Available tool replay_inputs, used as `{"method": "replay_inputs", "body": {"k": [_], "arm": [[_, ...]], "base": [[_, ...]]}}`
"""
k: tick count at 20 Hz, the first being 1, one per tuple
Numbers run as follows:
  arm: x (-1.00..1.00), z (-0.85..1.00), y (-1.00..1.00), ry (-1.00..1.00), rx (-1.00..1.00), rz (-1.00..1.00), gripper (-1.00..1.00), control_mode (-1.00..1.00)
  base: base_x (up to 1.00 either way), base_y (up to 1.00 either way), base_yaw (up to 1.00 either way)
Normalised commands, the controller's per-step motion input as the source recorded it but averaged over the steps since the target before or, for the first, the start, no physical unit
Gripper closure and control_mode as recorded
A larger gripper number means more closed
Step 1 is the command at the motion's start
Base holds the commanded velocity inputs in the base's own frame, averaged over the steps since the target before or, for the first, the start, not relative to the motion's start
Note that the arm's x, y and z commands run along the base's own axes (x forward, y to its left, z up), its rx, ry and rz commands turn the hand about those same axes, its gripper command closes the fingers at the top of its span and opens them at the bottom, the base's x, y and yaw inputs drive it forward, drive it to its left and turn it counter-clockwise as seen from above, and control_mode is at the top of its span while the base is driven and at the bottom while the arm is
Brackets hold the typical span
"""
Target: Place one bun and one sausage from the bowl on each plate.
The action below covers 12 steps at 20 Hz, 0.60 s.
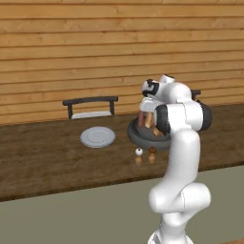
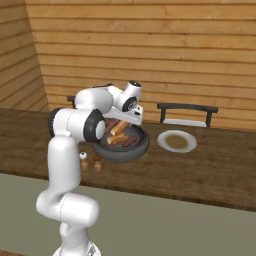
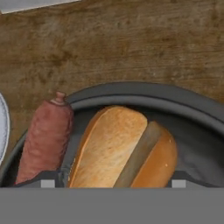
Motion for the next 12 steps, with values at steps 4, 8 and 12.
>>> {"method": "replay_inputs", "body": {"k": [4,8,12], "arm": [[-0.49,0.78,-0.29,-0.08,0.05,0.0,1.0,-1.0],[-0.61,0.64,-0.51,0.02,-0.01,0.0,1.0,-1.0],[-0.74,0.68,-0.25,0.11,-0.27,0.0,1.0,-1.0]], "base": [[0.0,0.0,0.0],[0.0,0.0,0.0],[0.0,0.0,0.0]]}}
